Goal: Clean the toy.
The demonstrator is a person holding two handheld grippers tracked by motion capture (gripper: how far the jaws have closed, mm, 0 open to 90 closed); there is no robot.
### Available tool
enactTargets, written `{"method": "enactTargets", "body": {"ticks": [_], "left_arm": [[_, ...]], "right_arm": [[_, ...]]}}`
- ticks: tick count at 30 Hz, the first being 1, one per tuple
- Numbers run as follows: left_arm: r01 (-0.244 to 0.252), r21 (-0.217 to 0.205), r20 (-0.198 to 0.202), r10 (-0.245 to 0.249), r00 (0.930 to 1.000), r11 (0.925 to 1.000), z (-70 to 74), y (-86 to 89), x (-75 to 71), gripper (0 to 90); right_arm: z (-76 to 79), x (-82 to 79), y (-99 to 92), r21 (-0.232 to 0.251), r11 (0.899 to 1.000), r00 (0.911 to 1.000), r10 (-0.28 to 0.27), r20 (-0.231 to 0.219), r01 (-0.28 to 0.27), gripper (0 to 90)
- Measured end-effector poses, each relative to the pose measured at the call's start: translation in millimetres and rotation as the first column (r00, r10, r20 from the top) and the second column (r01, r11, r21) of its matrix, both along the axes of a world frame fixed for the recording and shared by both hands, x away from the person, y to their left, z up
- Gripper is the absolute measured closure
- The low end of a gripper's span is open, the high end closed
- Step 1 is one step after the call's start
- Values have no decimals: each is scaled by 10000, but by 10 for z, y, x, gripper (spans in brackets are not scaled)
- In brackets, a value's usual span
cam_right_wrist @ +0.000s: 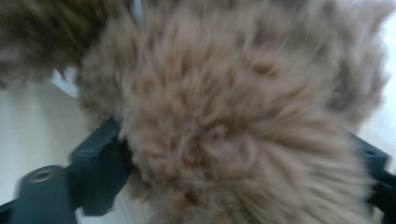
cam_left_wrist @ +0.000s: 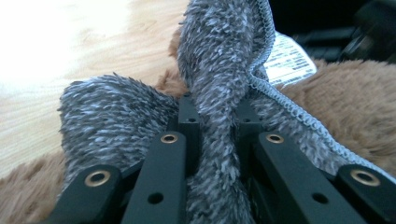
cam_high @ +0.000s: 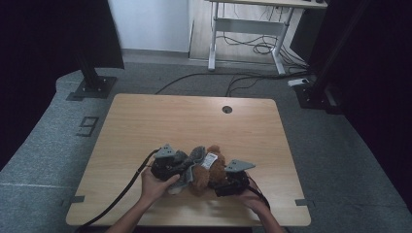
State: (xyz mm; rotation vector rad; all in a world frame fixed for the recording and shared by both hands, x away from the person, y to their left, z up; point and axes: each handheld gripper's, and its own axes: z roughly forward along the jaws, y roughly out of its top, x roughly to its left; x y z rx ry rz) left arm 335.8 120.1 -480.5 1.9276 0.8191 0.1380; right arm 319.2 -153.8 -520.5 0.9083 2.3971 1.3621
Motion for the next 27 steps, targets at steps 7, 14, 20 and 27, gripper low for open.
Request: {"method": "enactTargets", "body": {"ticks": [7,14,20,27], "left_arm": [[-163,-208,401,172,9990,9996,-54,-56,89,789],[-146,-47,339,148,9993,9999,-31,-190,473,788],[-22,-12,-224,21,9997,10000,122,-150,516,785],[688,20,-115,-688,9976,9976,477,-479,394,779]], "right_arm": [[-129,-88,17,178,9976,9916,-680,1097,664,422],[-156,81,32,-207,9823,9590,-1769,2213,1860,448],[-181,147,31,-30,9772,9480,-2053,2431,2124,457],[-224,57,120,-156,9713,9307,-2229,2902,2375,468]]}}
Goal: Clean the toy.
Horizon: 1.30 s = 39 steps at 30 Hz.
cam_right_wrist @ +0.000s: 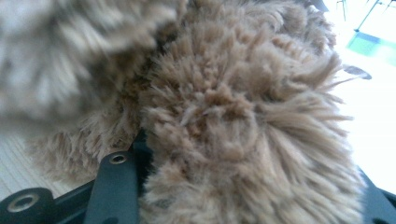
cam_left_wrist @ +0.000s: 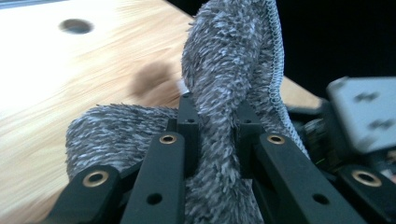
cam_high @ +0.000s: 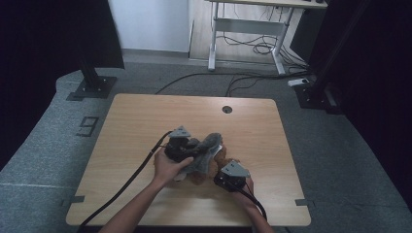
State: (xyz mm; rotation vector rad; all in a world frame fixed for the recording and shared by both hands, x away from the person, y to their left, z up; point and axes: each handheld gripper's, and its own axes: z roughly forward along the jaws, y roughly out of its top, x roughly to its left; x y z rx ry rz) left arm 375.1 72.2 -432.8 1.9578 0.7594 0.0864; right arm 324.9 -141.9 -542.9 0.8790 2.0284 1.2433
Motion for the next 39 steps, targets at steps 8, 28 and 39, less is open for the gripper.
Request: {"method": "enactTargets", "body": {"ticks": [8,28,39], "left_arm": [[277,1365,-552,-204,9983,9903,-136,-414,73,778],[-1499,1143,-88,1519,9884,9821,-178,646,-74,780],[-2477,685,-96,2489,9685,9664,-327,1172,-183,779]], "right_arm": [[-38,-60,15,-305,9994,9995,-183,272,191,468],[-53,-79,-9,-305,9990,9987,-312,392,325,477],[-59,-117,-13,-250,9994,9990,-218,399,228,477]]}}
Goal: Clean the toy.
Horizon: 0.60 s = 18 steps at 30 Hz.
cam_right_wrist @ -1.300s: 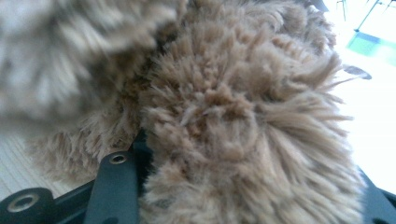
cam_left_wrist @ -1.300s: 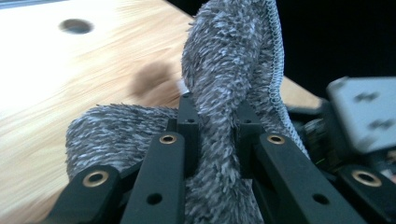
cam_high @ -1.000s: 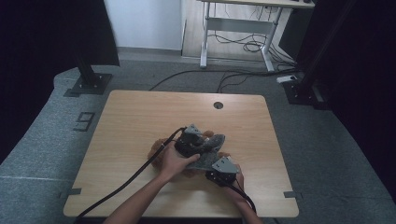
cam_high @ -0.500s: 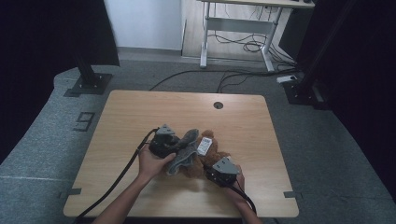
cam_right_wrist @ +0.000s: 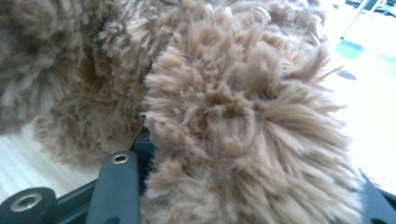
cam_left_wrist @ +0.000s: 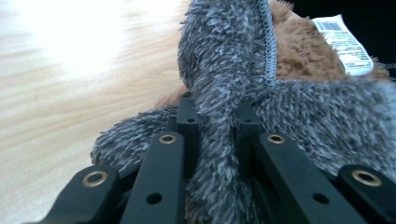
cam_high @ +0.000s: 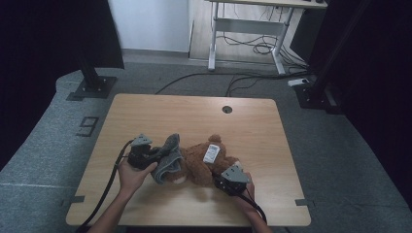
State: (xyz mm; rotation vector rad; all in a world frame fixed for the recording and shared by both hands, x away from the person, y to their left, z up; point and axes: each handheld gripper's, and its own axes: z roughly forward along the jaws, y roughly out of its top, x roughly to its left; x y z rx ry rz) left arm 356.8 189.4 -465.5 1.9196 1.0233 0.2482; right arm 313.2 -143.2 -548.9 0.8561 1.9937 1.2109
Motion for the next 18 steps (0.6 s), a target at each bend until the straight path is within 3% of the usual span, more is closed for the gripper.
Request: {"method": "enactTargets", "body": {"ticks": [8,10,12,14,18], "left_arm": [[93,-446,-255,-104,9996,9990,-71,133,-33,779],[150,-414,-139,-156,9998,9990,-93,120,-73,780],[231,-421,-7,-232,9997,9988,-118,113,-108,781],[291,-462,22,-290,9996,9985,-145,115,-130,782],[399,-551,82,-395,9992,9977,-175,122,-156,783]], "right_arm": [[5,-60,-66,292,9989,9971,396,-657,-377,466],[17,-62,-82,316,9977,9933,628,-967,-600,418],[46,-62,-107,446,9956,9878,879,-1288,-828,315],[112,-59,-146,837,9917,9781,1110,-1762,-975,212],[335,-59,-274,1767,9778,9722,1454,-1836,-1129,166]]}}
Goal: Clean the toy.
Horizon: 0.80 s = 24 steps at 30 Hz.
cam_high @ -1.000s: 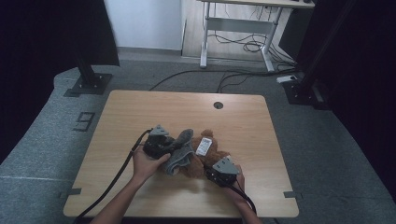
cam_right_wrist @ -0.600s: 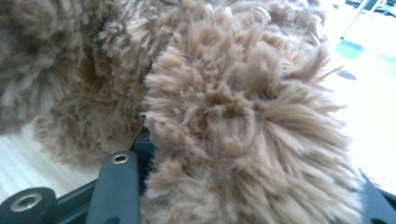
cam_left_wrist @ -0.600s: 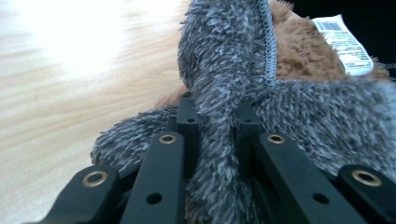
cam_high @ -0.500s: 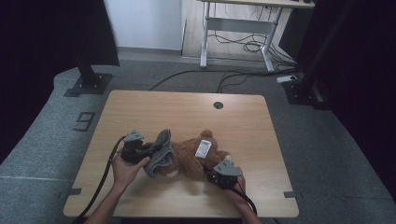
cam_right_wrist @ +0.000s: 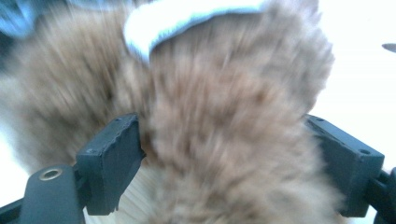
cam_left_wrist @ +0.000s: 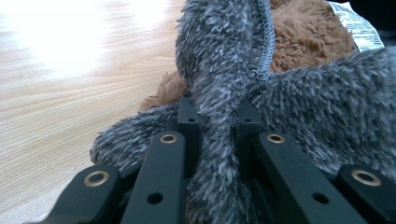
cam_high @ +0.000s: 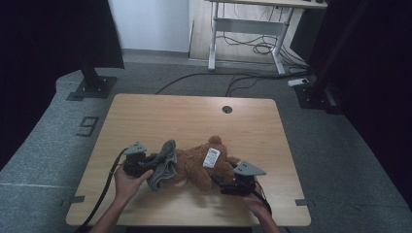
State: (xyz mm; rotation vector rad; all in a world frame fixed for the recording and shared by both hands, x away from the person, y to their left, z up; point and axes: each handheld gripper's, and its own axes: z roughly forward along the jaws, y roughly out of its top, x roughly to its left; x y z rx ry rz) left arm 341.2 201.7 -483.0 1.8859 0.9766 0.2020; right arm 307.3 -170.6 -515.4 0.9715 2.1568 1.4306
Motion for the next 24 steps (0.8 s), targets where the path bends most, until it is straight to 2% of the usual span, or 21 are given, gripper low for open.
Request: {"method": "enactTargets", "body": {"ticks": [3,5,6,8,9,10,11,13,16,18,20,21,22,24], "left_arm": [[185,-97,-52,-186,9998,9998,-2,2,-18,784],[224,-98,-13,-224,9997,9997,-6,1,-35,784],[241,-132,-17,-241,9997,9996,-8,2,-39,784],[268,-226,-54,-270,9996,9994,-17,2,-46,784],[254,-242,-54,-255,9997,9994,-21,2,-49,784],[241,-252,-15,-241,9997,9994,-30,7,-53,784],[213,-274,-5,-214,9998,9994,-37,10,-55,784],[132,-336,81,-129,9999,9994,-57,14,-57,783],[79,-479,121,-73,9999,9988,-85,-26,-43,784],[66,-441,208,-57,9998,9990,-90,-58,-24,784],[-13,-392,322,26,9995,9992,-102,-110,23,785],[-13,-392,322,26,9995,9992,-102,-110,23,786],[-67,-320,415,80,9991,9995,-106,-155,71,787],[-90,-314,453,104,9989,9995,-115,-210,149,788]], "right_arm": [[217,16,-123,671,9977,9999,42,146,-51,165],[316,61,-172,730,9973,9999,27,122,-36,178],[337,98,-172,638,9980,10000,33,-76,-28,180],[311,172,-133,420,9990,9986,188,-498,-167,186],[252,219,-78,107,9994,9958,332,-852,-324,188],[210,240,-42,-90,9993,9941,361,-1022,-373,196],[149,270,-8,79,9984,9896,566,-1321,-560,248],[86,275,12,496,9963,9856,769,-1509,-701,344],[11,222,60,219,9968,9861,797,-1455,-774,440],[-17,183,69,145,9979,9886,643,-1358,-629,469],[-41,120,88,-188,9989,9940,404,-1017,-425,506],[-41,120,88,-188,9989,9940,404,-1017,-425,506],[-55,83,107,-518,9985,9979,135,-640,-168,526],[-63,80,107,-704,9974,9994,-175,-312,153,532]]}}
